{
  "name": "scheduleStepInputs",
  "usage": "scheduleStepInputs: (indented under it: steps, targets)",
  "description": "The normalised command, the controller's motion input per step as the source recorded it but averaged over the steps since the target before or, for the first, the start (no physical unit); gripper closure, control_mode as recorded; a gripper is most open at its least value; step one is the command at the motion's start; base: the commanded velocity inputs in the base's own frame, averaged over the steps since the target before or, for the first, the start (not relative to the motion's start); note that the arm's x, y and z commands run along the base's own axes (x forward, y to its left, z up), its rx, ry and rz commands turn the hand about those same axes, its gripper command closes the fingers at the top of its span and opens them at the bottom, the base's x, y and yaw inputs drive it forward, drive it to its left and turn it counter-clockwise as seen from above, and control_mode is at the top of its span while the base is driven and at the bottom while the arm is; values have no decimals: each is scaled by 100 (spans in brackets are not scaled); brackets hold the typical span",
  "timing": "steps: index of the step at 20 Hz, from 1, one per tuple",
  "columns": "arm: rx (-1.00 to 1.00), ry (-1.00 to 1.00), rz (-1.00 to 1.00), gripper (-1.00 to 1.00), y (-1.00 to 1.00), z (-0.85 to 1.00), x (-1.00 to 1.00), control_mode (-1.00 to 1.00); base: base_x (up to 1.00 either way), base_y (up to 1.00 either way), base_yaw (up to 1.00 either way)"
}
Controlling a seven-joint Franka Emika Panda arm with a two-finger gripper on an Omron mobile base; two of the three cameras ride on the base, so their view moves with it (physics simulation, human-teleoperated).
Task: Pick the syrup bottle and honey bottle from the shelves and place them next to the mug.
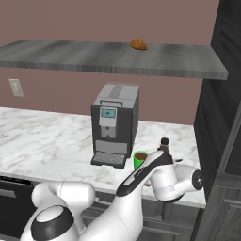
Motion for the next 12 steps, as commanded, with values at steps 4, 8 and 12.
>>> scheduleStepInputs:
  steps: [4,8,12]
  targets:
    - [0,-11,0,-100,4,65,-37,-100,0,0,0]
    - [0,-16,0,-100,22,91,-59,-100,0,0,0]
    - [0,-16,-2,-100,46,98,-64,-100,0,0,0]
